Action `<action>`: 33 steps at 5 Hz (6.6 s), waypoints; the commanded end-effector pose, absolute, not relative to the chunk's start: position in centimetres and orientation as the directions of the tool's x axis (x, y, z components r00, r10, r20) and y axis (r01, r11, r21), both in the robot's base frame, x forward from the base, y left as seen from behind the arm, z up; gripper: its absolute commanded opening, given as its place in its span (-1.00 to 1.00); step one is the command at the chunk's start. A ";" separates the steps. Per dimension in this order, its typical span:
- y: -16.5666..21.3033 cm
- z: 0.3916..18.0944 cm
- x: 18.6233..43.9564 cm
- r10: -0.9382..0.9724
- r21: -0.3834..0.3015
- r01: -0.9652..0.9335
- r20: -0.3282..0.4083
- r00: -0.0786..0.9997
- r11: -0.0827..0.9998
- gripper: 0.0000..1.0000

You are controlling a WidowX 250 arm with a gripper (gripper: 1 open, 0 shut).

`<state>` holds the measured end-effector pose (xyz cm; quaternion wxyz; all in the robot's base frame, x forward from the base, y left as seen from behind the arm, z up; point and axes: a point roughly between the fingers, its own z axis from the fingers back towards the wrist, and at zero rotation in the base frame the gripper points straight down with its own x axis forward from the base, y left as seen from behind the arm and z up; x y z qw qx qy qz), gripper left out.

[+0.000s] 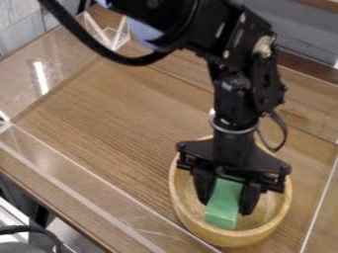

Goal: Remove the green block from inside the brown bowl and put it on the table

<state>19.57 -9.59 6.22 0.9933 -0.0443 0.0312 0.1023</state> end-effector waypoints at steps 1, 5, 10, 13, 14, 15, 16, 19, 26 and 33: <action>-9.9 8.5 20.7 0.192 -0.120 -0.193 -0.020 0.981 0.974 -1.00; -9.4 9.9 20.7 0.174 -0.147 -0.175 -0.021 0.985 0.974 -1.00; -0.5 17.6 20.7 0.167 -0.148 -0.159 0.046 0.985 0.976 -1.00; 1.0 14.0 19.3 0.089 -0.116 -0.082 0.058 0.994 0.990 -1.00; 0.4 12.3 19.1 0.076 -0.106 -0.070 0.059 0.995 0.992 -1.00; 0.0 10.6 19.2 0.072 -0.094 -0.066 0.061 0.996 0.993 -1.00; -0.9 9.6 19.5 0.077 -0.090 -0.070 0.068 0.995 0.993 -1.00; 0.1 9.3 19.9 0.083 -0.097 -0.076 0.073 0.994 0.992 -1.00; 1.9 8.8 19.9 0.111 -0.116 -0.104 0.054 0.992 0.988 -1.00; 1.0 8.1 21.4 0.137 -0.156 -0.125 0.068 0.988 0.980 1.00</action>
